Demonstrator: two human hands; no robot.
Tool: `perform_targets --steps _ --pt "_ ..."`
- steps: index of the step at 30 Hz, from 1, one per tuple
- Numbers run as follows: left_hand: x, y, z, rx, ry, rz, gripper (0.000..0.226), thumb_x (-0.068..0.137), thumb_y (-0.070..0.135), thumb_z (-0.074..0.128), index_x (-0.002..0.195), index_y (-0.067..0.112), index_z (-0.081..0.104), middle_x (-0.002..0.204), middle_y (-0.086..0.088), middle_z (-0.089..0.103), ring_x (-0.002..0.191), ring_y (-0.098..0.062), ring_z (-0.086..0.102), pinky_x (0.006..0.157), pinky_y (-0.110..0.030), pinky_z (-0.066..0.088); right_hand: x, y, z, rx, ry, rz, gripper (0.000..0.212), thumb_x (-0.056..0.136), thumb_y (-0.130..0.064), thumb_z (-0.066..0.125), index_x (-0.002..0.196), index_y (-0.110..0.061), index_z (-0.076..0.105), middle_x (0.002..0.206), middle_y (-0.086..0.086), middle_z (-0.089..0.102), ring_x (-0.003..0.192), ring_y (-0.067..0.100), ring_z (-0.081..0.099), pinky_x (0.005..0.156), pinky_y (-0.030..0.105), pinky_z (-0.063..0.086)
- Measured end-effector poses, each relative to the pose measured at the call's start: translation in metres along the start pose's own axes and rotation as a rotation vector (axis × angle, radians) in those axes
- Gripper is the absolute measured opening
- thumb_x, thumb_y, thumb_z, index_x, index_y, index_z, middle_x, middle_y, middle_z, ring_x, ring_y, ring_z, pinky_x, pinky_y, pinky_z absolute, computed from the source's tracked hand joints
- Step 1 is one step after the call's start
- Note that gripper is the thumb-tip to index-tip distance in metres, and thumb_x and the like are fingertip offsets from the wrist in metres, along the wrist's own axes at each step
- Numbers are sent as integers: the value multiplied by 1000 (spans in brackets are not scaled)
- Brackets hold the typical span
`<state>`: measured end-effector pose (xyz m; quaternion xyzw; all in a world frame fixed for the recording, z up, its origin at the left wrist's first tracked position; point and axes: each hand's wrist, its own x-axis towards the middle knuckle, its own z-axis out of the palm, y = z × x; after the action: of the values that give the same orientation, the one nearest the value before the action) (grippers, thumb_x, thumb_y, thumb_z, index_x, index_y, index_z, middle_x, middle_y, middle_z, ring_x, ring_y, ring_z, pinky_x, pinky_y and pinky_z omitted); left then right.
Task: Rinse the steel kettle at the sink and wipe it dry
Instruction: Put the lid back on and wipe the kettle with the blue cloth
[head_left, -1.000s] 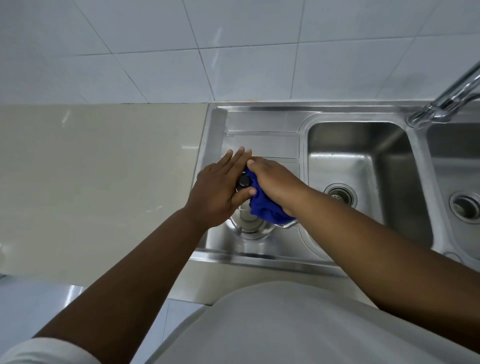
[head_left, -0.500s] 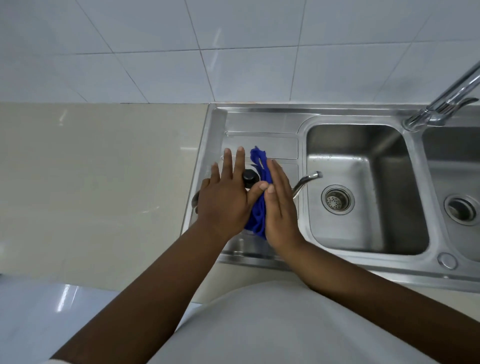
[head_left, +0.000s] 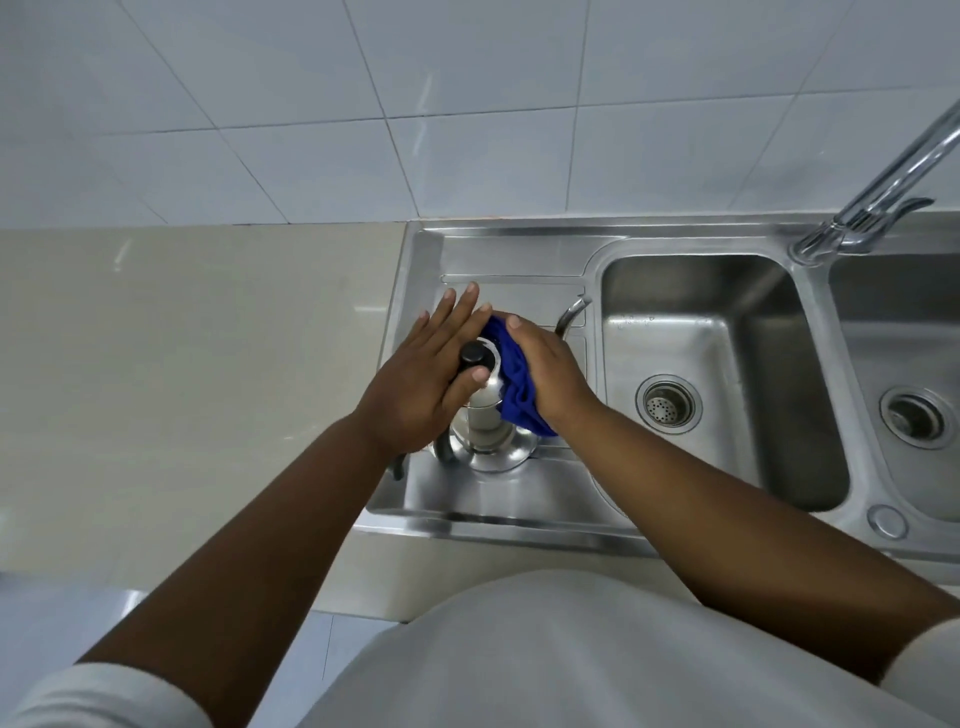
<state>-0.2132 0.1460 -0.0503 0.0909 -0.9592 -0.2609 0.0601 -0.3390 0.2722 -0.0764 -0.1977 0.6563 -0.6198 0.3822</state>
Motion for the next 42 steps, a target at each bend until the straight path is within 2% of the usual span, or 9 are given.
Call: perform_targets --steps 5,8,12,17,24,29,31,39,42 --pt "0 -1 7 6 32 -39 64 100 52 25 155 22 14 164 -1 2 151 -19 -8 123 -48 9 -55 26 37 -324 257 -297 55 102 -46 26 154 -29 28 163 -1 30 151 14 26 124 41 22" --pt "-1 2 11 3 74 -84 66 99 54 22 155 20 15 164 -2 2 151 -19 -11 123 -46 7 -79 47 51 -521 236 -431 63 103 -40 28 158 -25 3 168 -2 -2 156 20 -2 126 44 8" --pt "-3 14 17 -58 153 -175 61 100 48 23 154 22 15 164 0 -2 151 -17 -12 123 -43 2 -48 41 31 -502 220 -489 57 104 -35 30 155 -13 24 166 6 19 154 21 17 124 48 20" --pt "-5 16 14 122 149 -191 60 99 51 25 152 23 25 164 2 0 151 -22 -9 122 -44 3 -6 11 10 -284 136 -295 49 101 -47 31 132 -25 61 129 -4 67 120 12 61 105 44 47" --pt "1 17 22 -3 207 -180 61 99 40 29 153 12 21 164 -7 7 152 -21 -3 122 -48 12 -16 15 21 -215 203 -273 51 101 -49 31 138 -23 55 136 -3 62 127 12 56 110 44 43" --pt "-2 16 25 5 234 -148 63 101 35 31 154 7 11 164 -12 4 152 -23 -1 123 -47 9 -70 54 45 -438 256 -473 70 102 -52 25 157 -11 10 167 13 11 156 27 7 125 53 14" --pt "-4 18 28 -25 246 -174 62 101 38 31 153 7 17 163 -11 7 152 -23 1 123 -47 11 -72 65 39 -507 209 -543 72 103 -52 25 157 -10 4 167 18 5 156 31 4 124 57 14" --pt "-5 29 33 -85 298 -281 62 99 42 34 151 8 26 163 -6 14 152 -21 6 122 -45 14 -14 69 8 -86 216 -268 55 100 -55 30 142 -24 47 141 5 56 134 18 51 115 40 39" --pt "-6 29 35 -88 307 -287 62 99 41 35 151 9 24 163 -4 15 152 -20 4 122 -45 13 -10 75 1 309 227 25 42 103 -42 39 127 -15 58 111 7 68 105 16 65 91 21 54"
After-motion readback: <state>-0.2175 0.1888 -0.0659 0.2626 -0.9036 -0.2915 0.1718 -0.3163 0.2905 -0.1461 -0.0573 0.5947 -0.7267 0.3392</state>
